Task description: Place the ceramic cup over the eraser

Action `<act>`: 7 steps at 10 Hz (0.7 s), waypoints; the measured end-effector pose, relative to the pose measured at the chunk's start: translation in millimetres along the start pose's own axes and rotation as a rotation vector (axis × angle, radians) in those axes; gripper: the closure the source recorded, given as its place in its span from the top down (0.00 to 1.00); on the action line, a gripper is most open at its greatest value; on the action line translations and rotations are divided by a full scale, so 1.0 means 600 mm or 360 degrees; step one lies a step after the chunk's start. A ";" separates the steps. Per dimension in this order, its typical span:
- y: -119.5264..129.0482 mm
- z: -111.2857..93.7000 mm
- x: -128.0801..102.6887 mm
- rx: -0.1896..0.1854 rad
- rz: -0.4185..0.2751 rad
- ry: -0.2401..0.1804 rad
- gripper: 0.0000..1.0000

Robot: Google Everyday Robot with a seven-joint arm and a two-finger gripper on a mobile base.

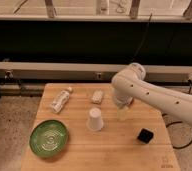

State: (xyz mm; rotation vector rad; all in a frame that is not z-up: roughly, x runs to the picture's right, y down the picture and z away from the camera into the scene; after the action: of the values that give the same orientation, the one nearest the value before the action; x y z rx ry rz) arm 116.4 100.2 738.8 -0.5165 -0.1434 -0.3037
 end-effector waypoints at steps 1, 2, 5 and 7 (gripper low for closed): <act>-0.003 0.005 -0.007 -0.0004 -0.0018 -0.0006 0.80; -0.005 0.011 -0.013 -0.0009 -0.0035 -0.0013 0.80; -0.009 0.030 -0.026 -0.0027 -0.0094 -0.0025 0.80; -0.011 0.043 -0.036 -0.0042 -0.0140 -0.0033 0.80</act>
State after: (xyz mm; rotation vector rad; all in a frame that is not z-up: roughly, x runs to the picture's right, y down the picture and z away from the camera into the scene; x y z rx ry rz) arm 92.1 113.2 759.6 -0.5406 -0.1827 -0.3866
